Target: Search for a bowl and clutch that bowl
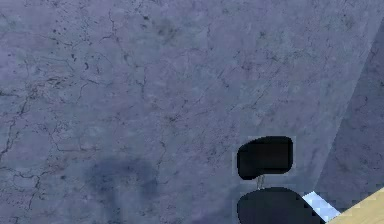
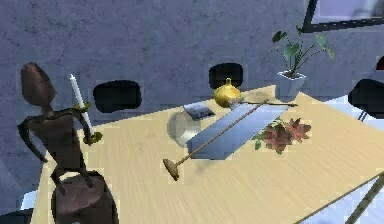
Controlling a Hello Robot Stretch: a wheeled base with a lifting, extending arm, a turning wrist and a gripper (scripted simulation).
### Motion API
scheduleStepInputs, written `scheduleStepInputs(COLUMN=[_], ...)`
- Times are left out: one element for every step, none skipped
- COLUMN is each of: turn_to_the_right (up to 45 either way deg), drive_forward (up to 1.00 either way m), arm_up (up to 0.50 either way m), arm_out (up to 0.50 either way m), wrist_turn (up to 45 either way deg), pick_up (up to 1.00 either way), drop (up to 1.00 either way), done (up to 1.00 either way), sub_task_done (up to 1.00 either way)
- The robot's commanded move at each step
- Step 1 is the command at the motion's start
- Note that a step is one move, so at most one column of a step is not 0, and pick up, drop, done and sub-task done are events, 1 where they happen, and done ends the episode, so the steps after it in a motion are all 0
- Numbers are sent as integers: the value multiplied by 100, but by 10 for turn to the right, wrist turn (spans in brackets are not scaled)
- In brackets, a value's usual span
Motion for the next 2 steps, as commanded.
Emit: scheduleStepInputs(turn_to_the_right=[0, 0], drive_forward=[0, 0], arm_up=[50, 38], arm_out=[0, 0], wrist_turn=[0, 0], pick_up=[0, 0], drop=[0, 0], done=[0, 0], sub_task_done=[0, 0])
